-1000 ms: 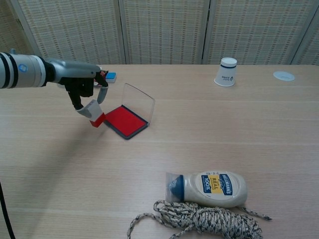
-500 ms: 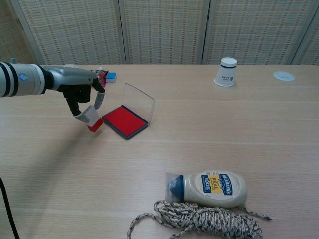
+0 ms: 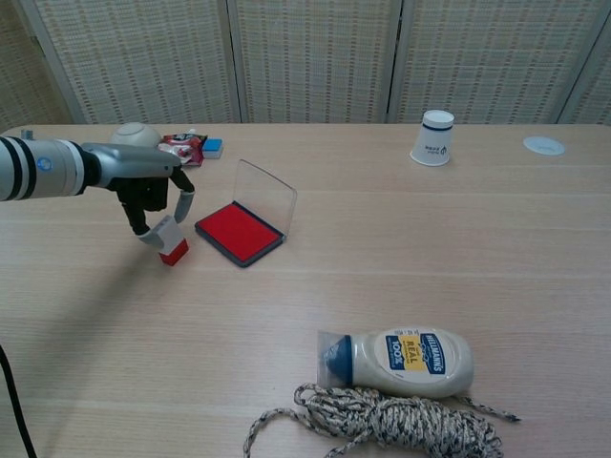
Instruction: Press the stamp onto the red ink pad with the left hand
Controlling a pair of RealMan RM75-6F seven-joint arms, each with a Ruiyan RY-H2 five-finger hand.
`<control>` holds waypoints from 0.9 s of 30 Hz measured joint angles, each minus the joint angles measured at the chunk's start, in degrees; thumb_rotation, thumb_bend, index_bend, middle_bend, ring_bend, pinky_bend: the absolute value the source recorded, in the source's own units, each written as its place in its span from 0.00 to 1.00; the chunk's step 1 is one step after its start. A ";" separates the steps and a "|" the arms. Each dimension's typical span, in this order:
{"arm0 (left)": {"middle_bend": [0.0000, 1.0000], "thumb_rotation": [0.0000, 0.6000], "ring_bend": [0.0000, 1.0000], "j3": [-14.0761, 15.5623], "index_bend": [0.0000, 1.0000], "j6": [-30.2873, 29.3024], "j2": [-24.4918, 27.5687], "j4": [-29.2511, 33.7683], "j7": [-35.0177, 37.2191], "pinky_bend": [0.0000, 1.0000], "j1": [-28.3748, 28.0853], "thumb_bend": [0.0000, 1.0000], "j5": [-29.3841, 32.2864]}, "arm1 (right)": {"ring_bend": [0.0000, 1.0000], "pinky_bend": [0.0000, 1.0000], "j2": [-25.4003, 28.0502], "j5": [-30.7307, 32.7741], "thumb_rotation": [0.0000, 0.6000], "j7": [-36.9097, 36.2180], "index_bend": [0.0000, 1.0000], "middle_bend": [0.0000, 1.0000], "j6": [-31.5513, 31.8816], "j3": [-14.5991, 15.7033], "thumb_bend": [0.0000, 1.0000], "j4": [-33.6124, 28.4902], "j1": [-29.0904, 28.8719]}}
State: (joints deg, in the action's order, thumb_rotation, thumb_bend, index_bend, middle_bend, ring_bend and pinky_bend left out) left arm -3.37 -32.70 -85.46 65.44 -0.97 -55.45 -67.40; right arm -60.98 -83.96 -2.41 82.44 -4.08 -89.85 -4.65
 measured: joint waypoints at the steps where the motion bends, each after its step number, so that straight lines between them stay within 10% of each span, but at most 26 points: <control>1: 1.00 1.00 0.90 -0.01 0.75 0.11 -0.12 -0.19 0.14 0.73 0.04 0.49 -0.16 | 0.00 0.00 0.00 0.05 1.00 0.03 0.00 0.00 -0.09 -0.02 0.28 0.00 -0.05; 14: 1.00 1.00 0.90 -0.74 0.39 0.61 0.02 0.11 -0.50 0.73 0.23 0.28 -0.23 | 0.00 0.00 0.18 0.02 1.00 -0.32 0.00 0.00 0.19 -0.03 0.28 -0.03 0.07; 27: 1.00 1.00 0.89 -0.88 0.28 1.05 1.60 2.80 -5.35 0.73 0.25 0.26 4.24 | 0.00 0.00 0.18 -0.29 1.00 -0.31 0.00 0.00 0.90 0.08 0.28 -0.12 0.46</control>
State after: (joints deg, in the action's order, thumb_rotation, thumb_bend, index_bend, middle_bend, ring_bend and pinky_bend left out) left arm -4.25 -31.65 -83.87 68.24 -6.32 -55.20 -63.16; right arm -60.80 -84.26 -2.72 83.34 -4.00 -89.97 -4.20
